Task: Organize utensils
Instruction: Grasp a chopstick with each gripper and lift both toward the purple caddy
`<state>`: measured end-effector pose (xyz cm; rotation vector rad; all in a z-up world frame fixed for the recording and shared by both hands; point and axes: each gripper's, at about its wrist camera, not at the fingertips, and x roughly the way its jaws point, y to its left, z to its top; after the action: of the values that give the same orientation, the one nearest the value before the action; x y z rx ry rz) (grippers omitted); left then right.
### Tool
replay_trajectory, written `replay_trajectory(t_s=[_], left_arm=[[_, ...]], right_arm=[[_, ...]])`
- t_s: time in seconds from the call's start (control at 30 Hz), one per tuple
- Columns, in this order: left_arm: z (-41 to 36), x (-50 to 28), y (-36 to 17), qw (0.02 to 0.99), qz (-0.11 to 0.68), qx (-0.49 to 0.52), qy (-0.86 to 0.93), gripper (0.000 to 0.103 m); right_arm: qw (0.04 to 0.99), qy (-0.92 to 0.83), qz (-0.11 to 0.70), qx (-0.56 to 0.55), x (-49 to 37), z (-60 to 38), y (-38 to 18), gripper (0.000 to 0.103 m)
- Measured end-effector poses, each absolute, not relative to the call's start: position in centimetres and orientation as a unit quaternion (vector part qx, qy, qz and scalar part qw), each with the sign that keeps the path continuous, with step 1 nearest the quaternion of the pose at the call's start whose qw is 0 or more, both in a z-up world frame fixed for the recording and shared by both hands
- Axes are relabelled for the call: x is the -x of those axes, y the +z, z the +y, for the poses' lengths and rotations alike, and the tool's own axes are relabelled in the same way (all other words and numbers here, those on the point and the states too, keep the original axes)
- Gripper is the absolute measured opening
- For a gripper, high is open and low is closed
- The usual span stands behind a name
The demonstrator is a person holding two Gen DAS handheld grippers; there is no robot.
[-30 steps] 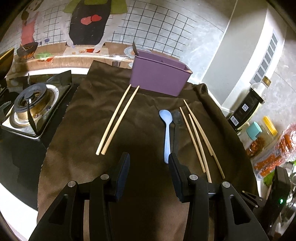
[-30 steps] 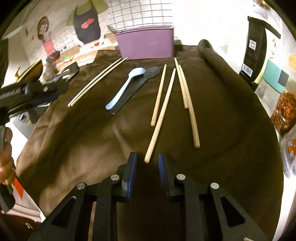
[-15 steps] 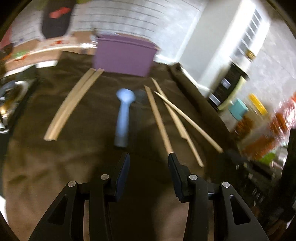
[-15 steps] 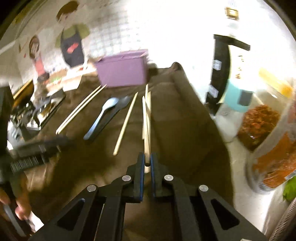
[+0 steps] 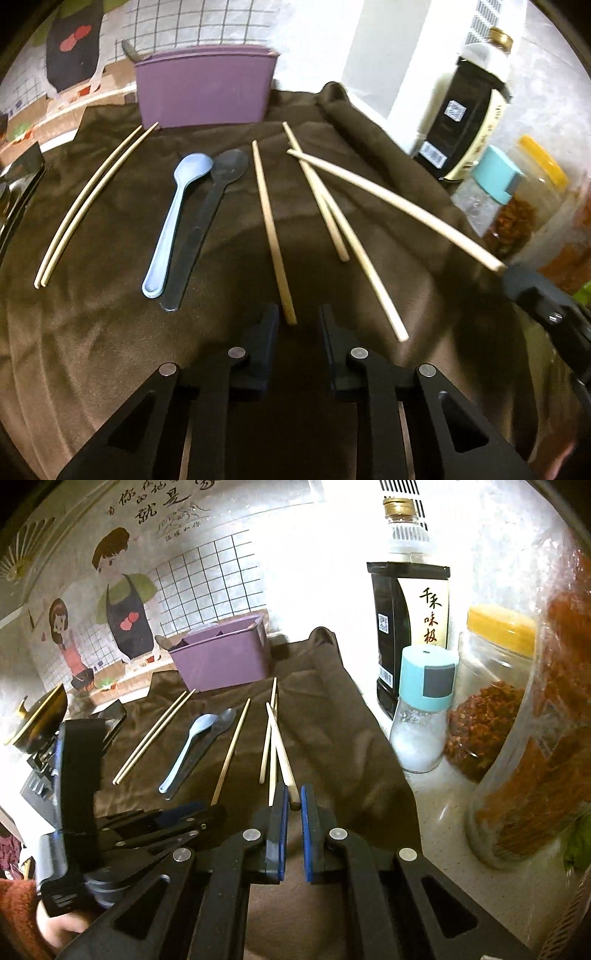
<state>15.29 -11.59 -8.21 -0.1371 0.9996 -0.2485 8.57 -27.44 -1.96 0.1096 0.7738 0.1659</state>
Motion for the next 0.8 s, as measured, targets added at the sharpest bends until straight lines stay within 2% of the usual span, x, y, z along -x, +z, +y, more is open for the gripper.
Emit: replay_trajectory(t_s=[0.1, 0.13, 0.23, 0.53, 0.8], left_arm=[[-11.7, -15.5, -8.3, 0.872, 0.475, 0.057, -0.107, 0.015], [-11.7, -15.7, -8.4, 0.872, 0.475, 0.055, -0.104, 0.009], [-11.1, -15.8, -8.2, 0.872, 0.475, 0.065, -0.102, 0.006], [-7.7, -14.2, -2.0, 0.914, 0.393, 0.052, -0.086, 0.006], [-3.6, -15.5, 5.2, 0.945, 0.312, 0.044, -0.085, 0.006]], right_arm=[[0.922, 0.08, 0.375, -0.047, -8.5, -27.4, -1.9, 0.007], [0.922, 0.079, 0.375, -0.045, -8.5, -27.3, -1.9, 0.007], [0.922, 0.079, 0.377, -0.043, -8.6, -27.1, -1.9, 0.007], [0.932, 0.086, 0.353, -0.015, -9.4, -25.8, 0.5, 0.007], [0.95, 0.092, 0.299, 0.006, -13.1, -23.5, 6.3, 0.007]])
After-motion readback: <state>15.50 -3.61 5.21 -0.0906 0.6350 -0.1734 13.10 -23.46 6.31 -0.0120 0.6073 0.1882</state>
